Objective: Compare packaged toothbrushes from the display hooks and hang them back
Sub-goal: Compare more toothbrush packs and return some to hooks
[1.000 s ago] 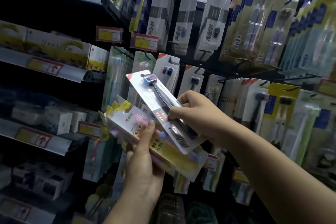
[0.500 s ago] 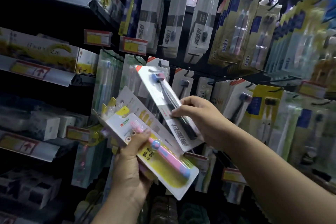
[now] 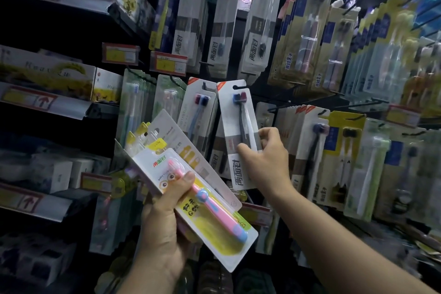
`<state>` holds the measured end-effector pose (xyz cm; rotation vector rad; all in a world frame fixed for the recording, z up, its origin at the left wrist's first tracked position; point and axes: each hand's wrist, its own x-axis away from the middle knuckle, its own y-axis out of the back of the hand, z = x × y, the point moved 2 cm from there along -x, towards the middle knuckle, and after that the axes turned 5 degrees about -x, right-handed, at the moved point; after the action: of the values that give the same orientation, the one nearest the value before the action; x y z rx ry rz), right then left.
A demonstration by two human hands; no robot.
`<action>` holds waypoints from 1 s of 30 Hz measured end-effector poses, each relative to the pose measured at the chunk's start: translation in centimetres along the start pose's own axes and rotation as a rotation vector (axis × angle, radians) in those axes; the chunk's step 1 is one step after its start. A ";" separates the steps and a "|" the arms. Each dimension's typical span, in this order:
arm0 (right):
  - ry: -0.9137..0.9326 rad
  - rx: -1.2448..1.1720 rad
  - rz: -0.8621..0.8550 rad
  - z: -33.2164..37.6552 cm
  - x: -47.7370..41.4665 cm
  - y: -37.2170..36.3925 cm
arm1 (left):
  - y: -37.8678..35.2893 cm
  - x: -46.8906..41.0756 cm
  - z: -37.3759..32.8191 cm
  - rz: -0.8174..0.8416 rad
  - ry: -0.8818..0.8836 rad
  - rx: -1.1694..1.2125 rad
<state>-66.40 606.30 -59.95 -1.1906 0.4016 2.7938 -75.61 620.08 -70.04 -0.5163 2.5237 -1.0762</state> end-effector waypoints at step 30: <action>-0.110 -0.149 0.395 -0.2 2.8 -3.0 | 1.5 -0.7 1.3 -0.008 -0.009 -0.095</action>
<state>-67.65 609.08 -62.73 -1.0774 0.4722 3.2611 -74.73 620.56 -71.90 -0.5554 2.5768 -0.9588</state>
